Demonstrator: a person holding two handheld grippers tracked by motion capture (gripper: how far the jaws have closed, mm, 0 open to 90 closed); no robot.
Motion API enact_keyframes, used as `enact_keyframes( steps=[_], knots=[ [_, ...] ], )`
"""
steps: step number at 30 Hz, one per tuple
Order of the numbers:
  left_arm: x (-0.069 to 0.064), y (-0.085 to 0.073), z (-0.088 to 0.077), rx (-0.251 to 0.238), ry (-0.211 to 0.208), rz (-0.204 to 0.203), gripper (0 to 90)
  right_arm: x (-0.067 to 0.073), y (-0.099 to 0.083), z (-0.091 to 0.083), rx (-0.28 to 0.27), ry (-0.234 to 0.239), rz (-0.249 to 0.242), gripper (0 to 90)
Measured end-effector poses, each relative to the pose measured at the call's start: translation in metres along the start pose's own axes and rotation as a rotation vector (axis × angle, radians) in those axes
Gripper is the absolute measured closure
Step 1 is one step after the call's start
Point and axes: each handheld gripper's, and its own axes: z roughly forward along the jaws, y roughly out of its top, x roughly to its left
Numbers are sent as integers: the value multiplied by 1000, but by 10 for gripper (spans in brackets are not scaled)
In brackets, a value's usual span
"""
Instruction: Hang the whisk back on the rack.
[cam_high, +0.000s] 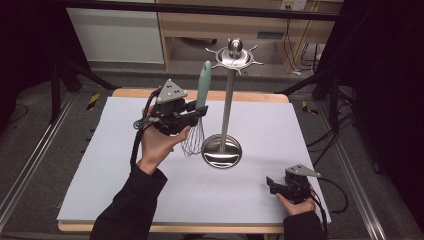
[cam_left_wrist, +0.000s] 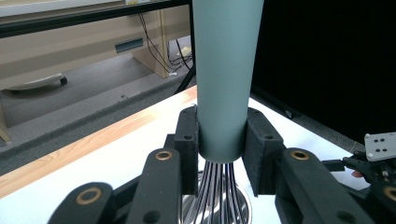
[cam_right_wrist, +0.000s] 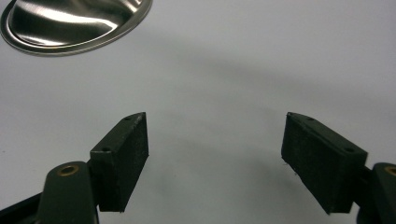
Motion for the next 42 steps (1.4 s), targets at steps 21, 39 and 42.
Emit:
enact_keyframes(
  steps=[21,39,42],
  knots=[
    [-3,8,15,32,8,15,688,-1,0,0,-1,2,-5,234],
    [-4,5,31,8,22,15,685,0,0,-1,-2,7,3,234],
    [-4,4,33,-2,32,21,685,0,0,0,0,6,0,233]
  ],
)
